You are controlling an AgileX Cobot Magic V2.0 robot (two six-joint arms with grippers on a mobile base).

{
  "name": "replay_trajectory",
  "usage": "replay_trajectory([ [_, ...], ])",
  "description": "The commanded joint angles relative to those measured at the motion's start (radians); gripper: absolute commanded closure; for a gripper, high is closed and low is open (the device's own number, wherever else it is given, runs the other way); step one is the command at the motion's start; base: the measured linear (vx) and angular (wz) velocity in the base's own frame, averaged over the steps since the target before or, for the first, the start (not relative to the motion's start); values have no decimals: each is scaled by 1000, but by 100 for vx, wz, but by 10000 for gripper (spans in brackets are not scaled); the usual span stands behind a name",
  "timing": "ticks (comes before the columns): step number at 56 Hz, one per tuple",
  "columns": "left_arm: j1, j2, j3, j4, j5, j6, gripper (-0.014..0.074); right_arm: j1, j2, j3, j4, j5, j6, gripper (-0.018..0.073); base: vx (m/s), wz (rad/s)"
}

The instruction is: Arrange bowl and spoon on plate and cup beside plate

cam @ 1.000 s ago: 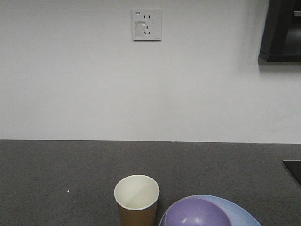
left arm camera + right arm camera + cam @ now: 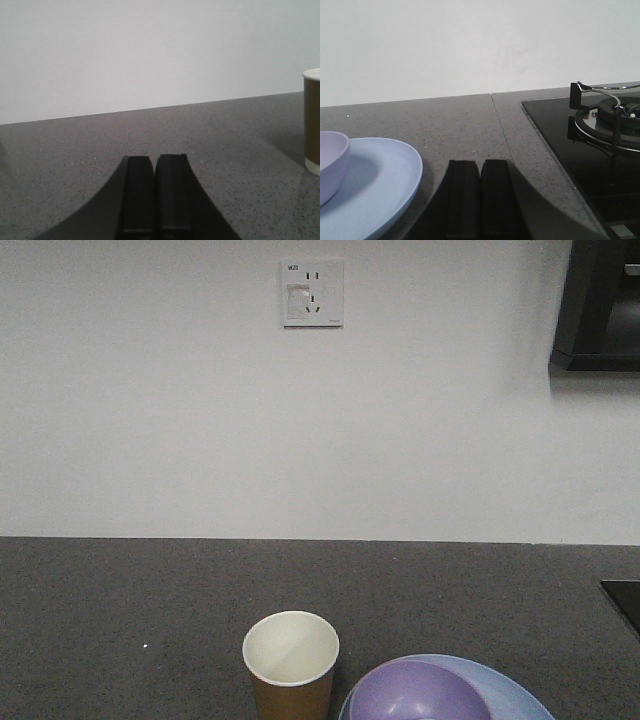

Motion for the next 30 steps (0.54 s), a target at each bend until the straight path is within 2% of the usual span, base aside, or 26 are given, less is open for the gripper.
replay_trajectory([
  [1,-2,-14,-26,-1,-82,0,603,-7,-6,6,-14,-87,0,568,0,0],
  [30,-2,-14,-26,-1,-82,0,603,-7,-6,6,-14,-83,-12,568,0,0],
])
